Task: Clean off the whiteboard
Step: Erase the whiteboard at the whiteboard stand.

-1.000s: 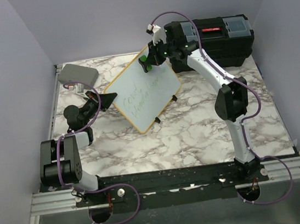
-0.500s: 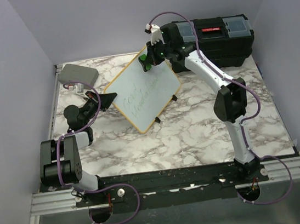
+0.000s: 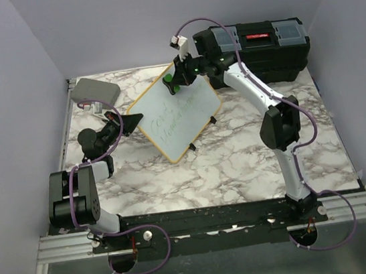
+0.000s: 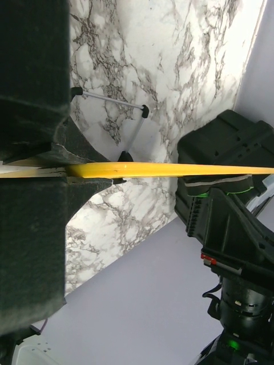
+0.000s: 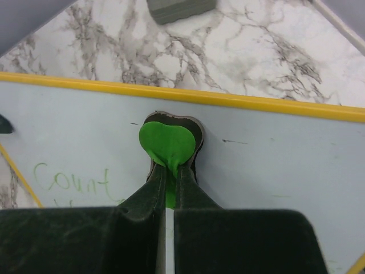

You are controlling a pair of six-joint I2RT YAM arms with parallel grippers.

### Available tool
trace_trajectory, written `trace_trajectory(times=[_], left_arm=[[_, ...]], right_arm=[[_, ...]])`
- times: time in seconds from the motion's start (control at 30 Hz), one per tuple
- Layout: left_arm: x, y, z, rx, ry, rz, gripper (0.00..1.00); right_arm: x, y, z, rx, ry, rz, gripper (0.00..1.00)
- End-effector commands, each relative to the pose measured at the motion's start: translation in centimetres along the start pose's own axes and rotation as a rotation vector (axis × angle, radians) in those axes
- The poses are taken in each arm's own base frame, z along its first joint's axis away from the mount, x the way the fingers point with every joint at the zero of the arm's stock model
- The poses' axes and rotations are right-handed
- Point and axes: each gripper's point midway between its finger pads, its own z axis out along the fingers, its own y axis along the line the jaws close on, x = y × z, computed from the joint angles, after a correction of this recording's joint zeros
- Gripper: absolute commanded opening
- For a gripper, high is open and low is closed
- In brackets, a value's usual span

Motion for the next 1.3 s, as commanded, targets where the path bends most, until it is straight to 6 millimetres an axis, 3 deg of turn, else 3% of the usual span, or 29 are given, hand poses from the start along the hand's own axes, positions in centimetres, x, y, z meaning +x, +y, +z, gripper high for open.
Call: trace_trajectory(times=[0.0, 0.07, 0.27, 0.33, 0.43, 0.5, 0.63, 0.7, 1.07, 1.27], left_arm=[[1.3, -1.3, 0.1, 0.072, 0.07, 0.047, 0.0], [1.2, -1.3, 0.1, 0.072, 0.068, 0.048, 0.0], [1.3, -1.3, 0.1, 0.072, 0.069, 0.045, 0.0], [1.2, -1.3, 0.1, 0.073, 0.068, 0.045, 0.0], [1.2, -1.3, 0.1, 0.073, 0.068, 0.046, 0.0], [1.2, -1.3, 0.1, 0.073, 0.068, 0.047, 0.0], [1.3, -1.3, 0.1, 0.072, 0.068, 0.045, 0.0], [1.3, -1.3, 0.1, 0.072, 0.069, 0.044, 0.0], [1.3, -1.3, 0.1, 0.073, 0.068, 0.045, 0.0], [1.3, -1.4, 0.1, 0.074, 0.067, 0.046, 0.0]], right_arm=[[0.1, 2.9, 0.1, -0.095, 0.019, -0.059, 0.01], [0.1, 1.5, 0.1, -0.012, 0.026, -0.044, 0.01], [-0.7, -5.2, -1.2, 0.389, -0.015, 0.039, 0.01], [-0.6, -6.3, -1.4, 0.447, -0.016, 0.057, 0.01], [0.0, -6.5, -1.3, 0.45, 0.001, 0.062, 0.01], [0.4, -5.5, -0.9, 0.381, 0.017, 0.047, 0.01], [1.6, 0.4, -0.1, 0.023, 0.07, -0.038, 0.01], [1.9, 1.0, -0.1, -0.011, 0.078, -0.041, 0.01], [2.7, -8.0, -1.8, 0.478, 0.074, 0.064, 0.01], [3.7, -8.8, -2.3, 0.501, 0.083, 0.089, 0.01]])
